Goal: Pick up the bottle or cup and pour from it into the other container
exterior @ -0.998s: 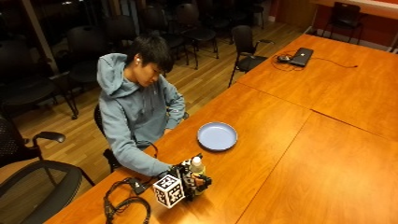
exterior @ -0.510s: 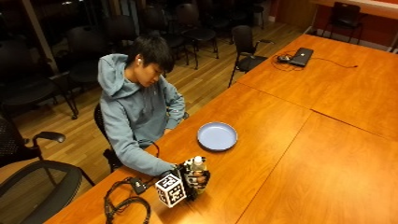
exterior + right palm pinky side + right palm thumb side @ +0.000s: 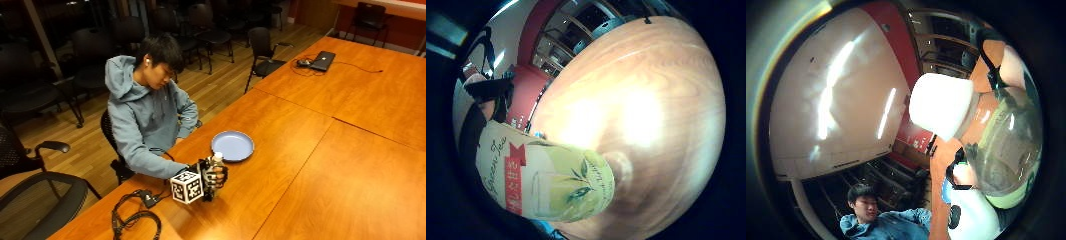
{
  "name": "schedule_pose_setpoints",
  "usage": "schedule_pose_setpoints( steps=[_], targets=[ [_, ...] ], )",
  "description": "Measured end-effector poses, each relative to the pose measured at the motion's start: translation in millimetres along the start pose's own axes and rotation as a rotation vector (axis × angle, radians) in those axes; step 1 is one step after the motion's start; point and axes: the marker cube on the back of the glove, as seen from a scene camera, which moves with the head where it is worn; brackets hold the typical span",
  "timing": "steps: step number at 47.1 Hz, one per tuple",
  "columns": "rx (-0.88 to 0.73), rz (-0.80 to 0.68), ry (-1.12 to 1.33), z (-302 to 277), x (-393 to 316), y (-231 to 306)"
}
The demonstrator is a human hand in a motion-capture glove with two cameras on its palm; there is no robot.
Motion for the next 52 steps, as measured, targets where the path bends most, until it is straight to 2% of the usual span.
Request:
schedule_pose_setpoints(
  steps=[7,17,27,36,40,45,49,52],
  targets=[
    [-0.122,-0.055,0.118,21.0,-34.8,2.1],
    [-0.384,-0.160,0.384,71.2,-89.8,8.5],
    [-0.625,-0.270,0.745,135.6,-125.6,20.1],
    [-0.807,-0.375,1.111,149.2,-153.5,-5.8],
    [-0.853,-0.438,1.299,181.9,-153.5,8.8],
    [-0.835,-0.478,1.585,213.5,-153.8,19.7],
    [-0.992,-0.626,1.690,232.6,-156.8,35.8],
    [-1.033,-0.685,1.825,258.7,-153.7,54.2]
  ],
)
